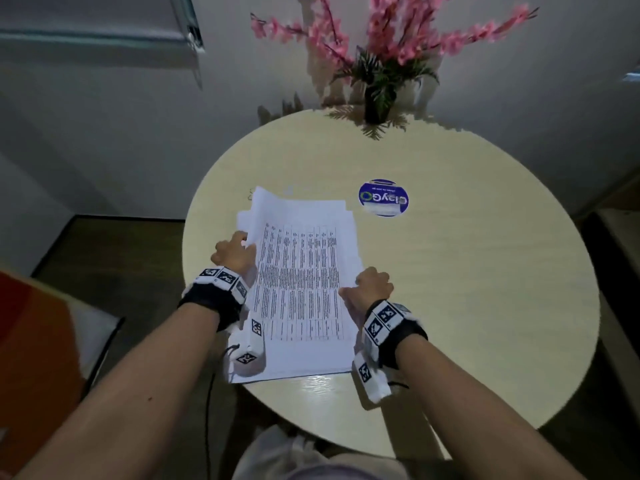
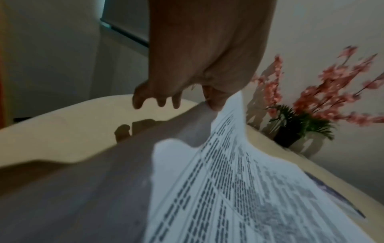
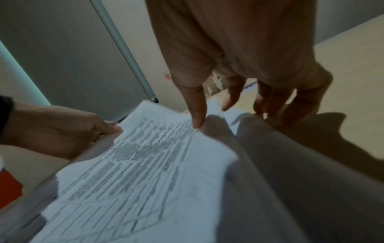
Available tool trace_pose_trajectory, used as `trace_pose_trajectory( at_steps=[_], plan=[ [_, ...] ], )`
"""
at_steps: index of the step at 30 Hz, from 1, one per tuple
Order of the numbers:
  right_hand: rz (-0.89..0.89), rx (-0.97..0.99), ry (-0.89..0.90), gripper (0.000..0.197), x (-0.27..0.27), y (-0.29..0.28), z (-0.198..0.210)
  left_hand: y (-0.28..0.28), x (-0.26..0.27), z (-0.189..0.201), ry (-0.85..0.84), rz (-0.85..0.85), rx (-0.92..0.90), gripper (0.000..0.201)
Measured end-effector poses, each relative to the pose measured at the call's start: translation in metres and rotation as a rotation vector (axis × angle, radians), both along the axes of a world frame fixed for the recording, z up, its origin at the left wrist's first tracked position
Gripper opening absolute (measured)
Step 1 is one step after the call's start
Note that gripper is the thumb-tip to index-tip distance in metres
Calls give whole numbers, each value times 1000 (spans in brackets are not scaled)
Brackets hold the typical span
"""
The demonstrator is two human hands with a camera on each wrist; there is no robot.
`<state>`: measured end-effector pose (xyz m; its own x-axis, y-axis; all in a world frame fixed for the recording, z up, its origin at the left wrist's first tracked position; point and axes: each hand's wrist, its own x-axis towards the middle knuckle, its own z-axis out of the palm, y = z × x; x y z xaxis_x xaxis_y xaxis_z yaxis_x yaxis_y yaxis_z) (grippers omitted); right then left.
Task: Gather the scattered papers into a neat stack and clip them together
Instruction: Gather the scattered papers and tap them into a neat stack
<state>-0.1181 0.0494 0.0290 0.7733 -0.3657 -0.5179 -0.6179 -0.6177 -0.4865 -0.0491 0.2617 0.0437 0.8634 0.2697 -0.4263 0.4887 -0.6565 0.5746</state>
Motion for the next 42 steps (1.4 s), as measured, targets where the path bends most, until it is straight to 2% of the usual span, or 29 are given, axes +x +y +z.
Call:
trace_pose_trajectory(
  at_steps=[2,4,5,7,8,9,11,13,15,17,20,22,24,27,29,31,33,35,36,37,39,41,42],
  plan=[
    [-88,42,7,63,-4,2,-3,1,-10,-8,132,17,17,60],
    [-99,57,36,59,-5,5,-7,-4,-12,-12,164,50,-65,75],
    [-79,50,51,52,-5,8,-8,-8,-12,-13,182,85,-158,71],
    [-46,72,33,37,-4,11,-7,-19,-10,-14,215,94,-311,36],
    [-40,118,0,31,-3,11,-5,-24,-9,-10,202,59,-314,22],
    [-50,183,-49,27,-2,10,0,-28,-7,-6,172,16,-292,18],
    [-108,260,-194,28,1,3,19,-37,0,2,27,-68,-301,32],
    [-187,256,-399,32,10,-7,48,-52,7,32,-208,-99,-377,37],
    [-227,255,-625,28,19,-19,84,-66,16,76,-456,-90,-496,33],
    [-235,265,-838,21,23,-34,119,-73,24,115,-628,-124,-621,27],
    [-222,314,-1024,27,20,-51,148,-76,28,148,-713,-194,-792,26],
    [-211,340,-1066,35,15,-57,152,-77,31,155,-731,-209,-840,43],
    [-214,379,-1127,55,12,-58,155,-80,31,158,-761,-192,-845,52],
    [-258,386,-1266,72,10,-59,169,-86,29,162,-862,-257,-797,44],
    [-237,274,-1325,73,13,-62,177,-90,29,166,-1017,-374,-675,51],
    [-151,51,-1274,64,17,-65,183,-92,33,166,-1095,-477,-529,51],
    [-95,-119,-1200,51,22,-71,183,-91,38,163,-1105,-505,-401,40],
    [-107,-105,-1197,48,24,-77,182,-86,40,159,-1131,-471,-286,33],
    [-128,-28,-1200,50,25,-79,180,-84,41,157,-1144,-459,-263,34],
    [-157,99,-1204,52,25,-81,176,-82,40,155,-1131,-456,-297,37],
    [-268,375,-1152,50,26,-81,166,-84,35,150,-960,-423,-556,48],
    [-367,503,-1031,35,32,-78,154,-94,31,136,-691,-346,-839,45],
    [-392,506,-976,30,34,-74,151,-100,29,130,-621,-297,-868,37]
  ],
)
